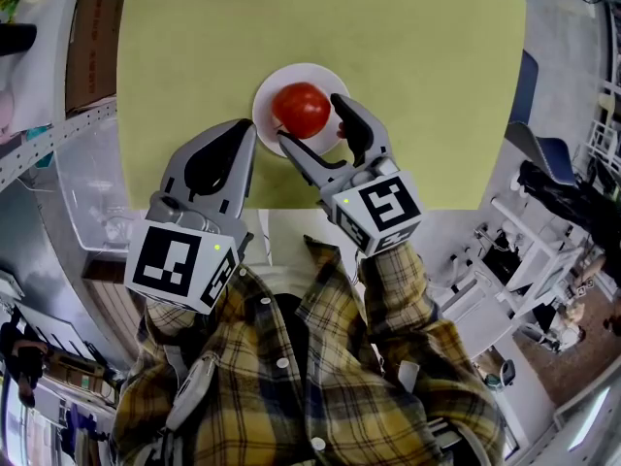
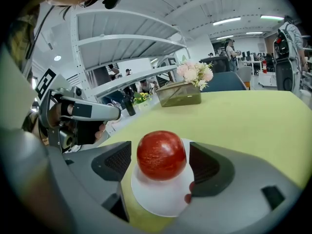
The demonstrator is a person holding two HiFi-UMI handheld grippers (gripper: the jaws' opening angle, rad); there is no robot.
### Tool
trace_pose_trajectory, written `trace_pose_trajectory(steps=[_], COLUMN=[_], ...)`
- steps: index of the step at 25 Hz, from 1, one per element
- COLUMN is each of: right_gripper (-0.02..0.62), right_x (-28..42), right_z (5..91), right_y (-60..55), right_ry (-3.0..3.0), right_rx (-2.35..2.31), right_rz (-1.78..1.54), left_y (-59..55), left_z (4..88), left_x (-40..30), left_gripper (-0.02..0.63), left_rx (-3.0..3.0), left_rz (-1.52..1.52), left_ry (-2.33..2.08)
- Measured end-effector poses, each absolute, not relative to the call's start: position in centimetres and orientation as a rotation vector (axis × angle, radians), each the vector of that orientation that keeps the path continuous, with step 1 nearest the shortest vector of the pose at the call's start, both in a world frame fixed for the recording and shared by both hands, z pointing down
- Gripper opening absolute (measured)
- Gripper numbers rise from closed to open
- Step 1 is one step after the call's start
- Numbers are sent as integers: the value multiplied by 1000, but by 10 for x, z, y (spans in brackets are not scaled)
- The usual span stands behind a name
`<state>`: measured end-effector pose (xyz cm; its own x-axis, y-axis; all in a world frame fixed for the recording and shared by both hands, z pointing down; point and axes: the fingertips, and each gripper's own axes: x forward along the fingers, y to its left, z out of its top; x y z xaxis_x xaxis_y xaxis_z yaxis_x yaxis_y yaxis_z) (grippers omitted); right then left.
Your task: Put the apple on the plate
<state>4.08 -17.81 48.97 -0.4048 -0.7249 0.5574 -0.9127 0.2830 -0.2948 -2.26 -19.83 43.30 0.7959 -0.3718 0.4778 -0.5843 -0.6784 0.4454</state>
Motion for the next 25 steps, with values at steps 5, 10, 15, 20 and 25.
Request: trace_pose_trajectory(steps=[5,10,15,20,25], right_gripper=[349,349,348,347,315], right_x=[40,41,41,39,44], right_z=[481,462,438,405,356], right_y=[-177,-181,-189,-198,-198], right_ry=[-2234,-2254,-2290,-2312,-2347], right_rx=[1495,1517,1560,1596,1649], right_rz=[840,813,764,723,627], left_y=[-199,-203,-216,-231,-241], left_z=[420,401,378,343,295], left_x=[-22,-18,-18,-21,-20], left_gripper=[6,6,6,6,6], left_rx=[2411,2443,2495,2556,2629], left_rz=[453,430,396,349,282], left_ry=[-704,-702,-713,-732,-761])
